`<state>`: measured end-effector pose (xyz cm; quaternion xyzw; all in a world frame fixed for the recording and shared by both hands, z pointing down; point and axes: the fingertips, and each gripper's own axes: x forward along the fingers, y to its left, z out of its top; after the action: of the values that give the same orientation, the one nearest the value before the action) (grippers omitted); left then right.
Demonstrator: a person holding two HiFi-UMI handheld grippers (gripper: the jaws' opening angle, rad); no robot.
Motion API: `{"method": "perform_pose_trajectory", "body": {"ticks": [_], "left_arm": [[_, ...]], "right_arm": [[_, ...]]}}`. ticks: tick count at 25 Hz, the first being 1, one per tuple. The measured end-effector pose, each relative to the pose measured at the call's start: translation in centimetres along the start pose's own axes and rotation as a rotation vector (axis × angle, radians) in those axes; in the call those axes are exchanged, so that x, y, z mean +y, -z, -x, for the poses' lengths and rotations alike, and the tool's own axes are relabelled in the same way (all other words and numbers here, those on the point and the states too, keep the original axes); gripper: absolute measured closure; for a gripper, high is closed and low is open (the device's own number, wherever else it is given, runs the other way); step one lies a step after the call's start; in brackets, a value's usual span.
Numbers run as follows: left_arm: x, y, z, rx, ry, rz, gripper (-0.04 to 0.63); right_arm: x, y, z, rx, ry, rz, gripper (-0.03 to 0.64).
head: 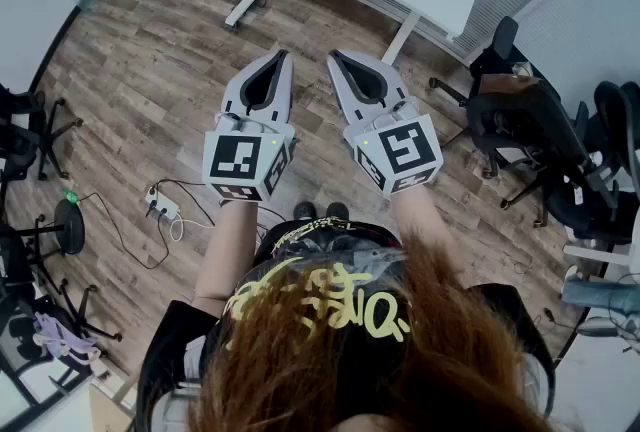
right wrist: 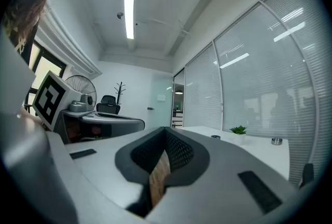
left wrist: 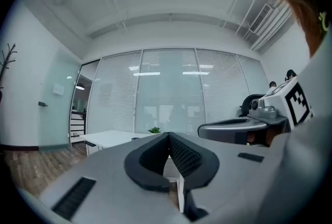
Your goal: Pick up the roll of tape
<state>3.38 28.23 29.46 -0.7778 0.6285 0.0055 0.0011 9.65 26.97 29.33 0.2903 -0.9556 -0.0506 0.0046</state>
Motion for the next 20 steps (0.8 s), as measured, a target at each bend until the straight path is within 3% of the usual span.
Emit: {"method": "perform_pose_trajectory", "body": {"ticks": [15, 20], "left_arm": [[0.2, 0.3, 0.4, 0.003, -0.004, 0.005, 0.603], [1.2, 0.0, 0.8, -0.017, -0.035, 0.007, 0.589]], "right_arm": [[-0.1, 0.2, 0.0, -0.019, 0.007, -0.042, 0.614], [-0.6, 0.1, -0.2, -0.035, 0.056, -0.062, 0.614]]}}
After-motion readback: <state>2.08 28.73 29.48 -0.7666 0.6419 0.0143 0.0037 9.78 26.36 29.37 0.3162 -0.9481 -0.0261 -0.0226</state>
